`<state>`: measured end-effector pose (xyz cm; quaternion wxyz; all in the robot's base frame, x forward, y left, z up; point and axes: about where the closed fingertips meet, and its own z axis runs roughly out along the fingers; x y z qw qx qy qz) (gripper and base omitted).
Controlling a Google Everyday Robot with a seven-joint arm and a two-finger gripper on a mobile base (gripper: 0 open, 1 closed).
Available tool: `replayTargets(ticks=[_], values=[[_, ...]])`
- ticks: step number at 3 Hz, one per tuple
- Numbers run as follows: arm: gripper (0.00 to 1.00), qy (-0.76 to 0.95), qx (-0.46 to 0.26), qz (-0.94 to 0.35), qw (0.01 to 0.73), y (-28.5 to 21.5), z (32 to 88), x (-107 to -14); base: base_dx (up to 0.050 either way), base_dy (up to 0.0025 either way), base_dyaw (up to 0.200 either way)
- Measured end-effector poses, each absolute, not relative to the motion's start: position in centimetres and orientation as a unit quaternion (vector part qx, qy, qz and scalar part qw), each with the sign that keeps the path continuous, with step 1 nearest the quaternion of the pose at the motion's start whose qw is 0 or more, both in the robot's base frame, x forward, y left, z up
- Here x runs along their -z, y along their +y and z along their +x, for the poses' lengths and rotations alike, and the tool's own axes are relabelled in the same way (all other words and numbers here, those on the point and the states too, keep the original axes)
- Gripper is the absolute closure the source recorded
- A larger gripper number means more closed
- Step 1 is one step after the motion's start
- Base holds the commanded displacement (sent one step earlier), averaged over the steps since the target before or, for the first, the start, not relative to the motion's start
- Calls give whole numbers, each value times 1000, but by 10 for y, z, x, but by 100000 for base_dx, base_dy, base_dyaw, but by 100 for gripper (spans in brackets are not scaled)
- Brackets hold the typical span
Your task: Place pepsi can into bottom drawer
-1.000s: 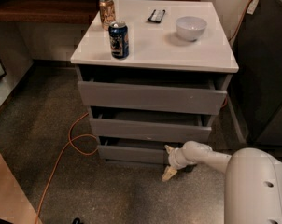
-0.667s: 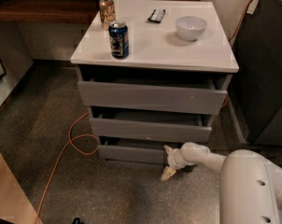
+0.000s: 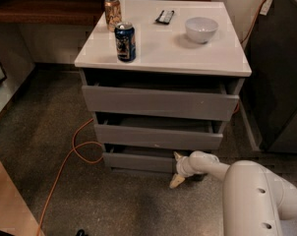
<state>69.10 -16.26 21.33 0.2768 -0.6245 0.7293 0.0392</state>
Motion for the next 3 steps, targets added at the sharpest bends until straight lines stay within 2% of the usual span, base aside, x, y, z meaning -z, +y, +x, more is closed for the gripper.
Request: replayTargets(ticks=[3], values=[[0,741,-28,-604,292,-180,721,-185,0,0,0]])
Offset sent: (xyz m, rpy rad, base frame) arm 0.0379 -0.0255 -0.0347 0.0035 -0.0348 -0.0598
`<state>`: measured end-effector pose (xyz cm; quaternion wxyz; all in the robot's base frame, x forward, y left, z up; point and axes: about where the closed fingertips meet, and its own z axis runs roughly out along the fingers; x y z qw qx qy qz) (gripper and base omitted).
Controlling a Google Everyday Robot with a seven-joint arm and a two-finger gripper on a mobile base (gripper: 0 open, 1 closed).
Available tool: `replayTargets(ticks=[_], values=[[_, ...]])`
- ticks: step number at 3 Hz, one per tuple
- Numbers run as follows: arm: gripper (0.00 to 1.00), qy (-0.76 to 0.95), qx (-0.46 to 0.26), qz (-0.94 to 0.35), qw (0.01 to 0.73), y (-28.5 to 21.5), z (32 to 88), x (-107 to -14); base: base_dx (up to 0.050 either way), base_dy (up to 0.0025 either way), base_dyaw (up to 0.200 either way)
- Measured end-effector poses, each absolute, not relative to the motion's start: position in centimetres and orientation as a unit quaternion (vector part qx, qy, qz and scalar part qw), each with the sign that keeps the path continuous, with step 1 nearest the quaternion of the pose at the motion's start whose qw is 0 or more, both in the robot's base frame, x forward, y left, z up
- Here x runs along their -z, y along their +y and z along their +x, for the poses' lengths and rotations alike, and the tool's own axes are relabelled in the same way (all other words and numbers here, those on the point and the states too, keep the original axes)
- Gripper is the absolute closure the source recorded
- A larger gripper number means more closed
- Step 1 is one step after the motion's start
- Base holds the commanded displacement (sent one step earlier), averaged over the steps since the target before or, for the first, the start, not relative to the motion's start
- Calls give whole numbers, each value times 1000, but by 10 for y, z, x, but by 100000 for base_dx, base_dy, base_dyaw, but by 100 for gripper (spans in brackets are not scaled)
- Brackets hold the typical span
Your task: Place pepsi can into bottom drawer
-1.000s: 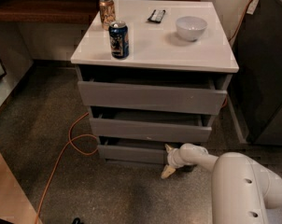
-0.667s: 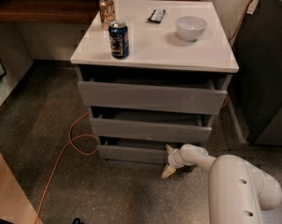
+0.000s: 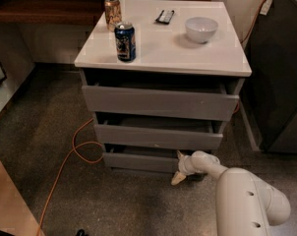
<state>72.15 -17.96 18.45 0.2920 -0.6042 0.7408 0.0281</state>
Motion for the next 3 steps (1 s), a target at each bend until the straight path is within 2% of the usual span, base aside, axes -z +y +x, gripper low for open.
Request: replayTargets(ticks=[1,3], values=[[3,743,-26,-599,298,-183,734,-183,0,0,0],[49,747,-45,-598,288,-182,738,-174,0,0,0]])
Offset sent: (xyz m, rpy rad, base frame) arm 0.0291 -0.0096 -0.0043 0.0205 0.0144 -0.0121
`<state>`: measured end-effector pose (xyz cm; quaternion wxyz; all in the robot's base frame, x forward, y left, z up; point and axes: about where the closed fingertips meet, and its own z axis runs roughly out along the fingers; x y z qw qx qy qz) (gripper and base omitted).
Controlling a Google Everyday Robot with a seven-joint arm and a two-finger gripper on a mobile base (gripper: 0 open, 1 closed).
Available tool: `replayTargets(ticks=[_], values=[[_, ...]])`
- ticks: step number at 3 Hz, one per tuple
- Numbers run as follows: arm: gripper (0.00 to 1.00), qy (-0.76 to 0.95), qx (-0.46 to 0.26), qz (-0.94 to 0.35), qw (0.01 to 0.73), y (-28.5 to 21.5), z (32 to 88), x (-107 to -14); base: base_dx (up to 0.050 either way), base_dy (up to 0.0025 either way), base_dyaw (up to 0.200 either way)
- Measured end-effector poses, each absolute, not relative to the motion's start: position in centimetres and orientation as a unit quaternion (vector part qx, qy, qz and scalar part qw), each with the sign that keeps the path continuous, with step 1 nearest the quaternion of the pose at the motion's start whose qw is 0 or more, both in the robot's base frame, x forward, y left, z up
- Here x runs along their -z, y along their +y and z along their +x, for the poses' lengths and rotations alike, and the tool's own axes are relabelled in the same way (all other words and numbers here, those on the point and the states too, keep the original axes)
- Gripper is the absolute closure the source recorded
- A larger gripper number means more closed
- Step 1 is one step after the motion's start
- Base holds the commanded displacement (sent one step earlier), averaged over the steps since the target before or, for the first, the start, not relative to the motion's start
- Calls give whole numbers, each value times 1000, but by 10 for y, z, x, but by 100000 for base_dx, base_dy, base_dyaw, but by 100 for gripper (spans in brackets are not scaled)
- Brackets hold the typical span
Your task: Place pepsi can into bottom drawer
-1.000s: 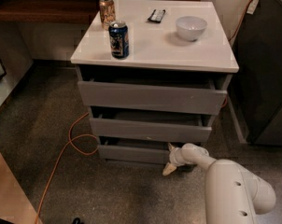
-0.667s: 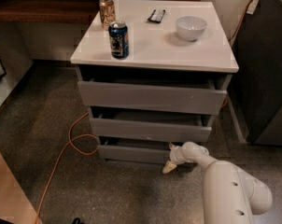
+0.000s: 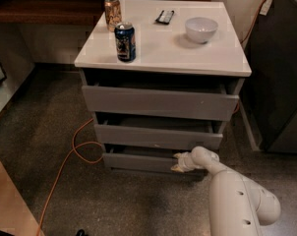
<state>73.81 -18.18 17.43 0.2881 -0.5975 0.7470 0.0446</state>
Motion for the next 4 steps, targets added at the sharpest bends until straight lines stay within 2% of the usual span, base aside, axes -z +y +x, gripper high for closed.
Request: replayTargets(ticks=[2,3,4], values=[[96,748,-49,-596,286,-182,735,-177,0,0,0],[100,748,-49,-596,286,-182,735,-179,0,0,0],[100,743,-72,-600,289,-169,716,-183,0,0,0]])
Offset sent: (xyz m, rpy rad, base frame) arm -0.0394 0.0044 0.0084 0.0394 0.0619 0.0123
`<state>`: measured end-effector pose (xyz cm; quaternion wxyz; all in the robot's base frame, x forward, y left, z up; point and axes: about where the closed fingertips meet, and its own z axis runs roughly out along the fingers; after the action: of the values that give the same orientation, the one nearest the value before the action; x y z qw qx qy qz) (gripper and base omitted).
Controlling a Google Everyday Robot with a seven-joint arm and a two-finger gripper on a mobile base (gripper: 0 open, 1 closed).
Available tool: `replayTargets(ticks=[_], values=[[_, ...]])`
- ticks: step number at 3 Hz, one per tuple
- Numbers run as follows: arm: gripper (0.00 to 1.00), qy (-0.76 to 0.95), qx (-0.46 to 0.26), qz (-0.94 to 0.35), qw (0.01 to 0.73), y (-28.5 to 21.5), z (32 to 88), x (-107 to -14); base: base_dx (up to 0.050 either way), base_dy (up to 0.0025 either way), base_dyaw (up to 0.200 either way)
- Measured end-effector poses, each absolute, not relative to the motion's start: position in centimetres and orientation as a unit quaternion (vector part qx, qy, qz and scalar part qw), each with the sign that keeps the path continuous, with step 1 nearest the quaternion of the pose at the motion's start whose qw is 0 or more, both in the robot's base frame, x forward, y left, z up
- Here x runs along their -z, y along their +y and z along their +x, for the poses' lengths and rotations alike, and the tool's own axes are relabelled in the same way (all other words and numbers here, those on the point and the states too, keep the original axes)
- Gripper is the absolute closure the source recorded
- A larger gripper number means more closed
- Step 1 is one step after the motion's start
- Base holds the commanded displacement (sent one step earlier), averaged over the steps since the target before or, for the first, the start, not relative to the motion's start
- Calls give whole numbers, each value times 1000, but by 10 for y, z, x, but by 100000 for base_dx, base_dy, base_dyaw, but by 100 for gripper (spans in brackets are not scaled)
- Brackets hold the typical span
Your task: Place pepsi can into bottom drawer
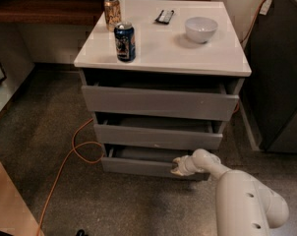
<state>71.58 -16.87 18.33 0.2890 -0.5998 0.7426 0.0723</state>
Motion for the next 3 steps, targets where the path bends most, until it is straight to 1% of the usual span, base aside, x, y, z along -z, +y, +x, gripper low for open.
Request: replayTargets(ticks=[2,3], values=[[100,741,-79,-601,290,-165,710,-185,0,0,0],[100,737,-92,-604,289,-157,696,-189,0,0,0]])
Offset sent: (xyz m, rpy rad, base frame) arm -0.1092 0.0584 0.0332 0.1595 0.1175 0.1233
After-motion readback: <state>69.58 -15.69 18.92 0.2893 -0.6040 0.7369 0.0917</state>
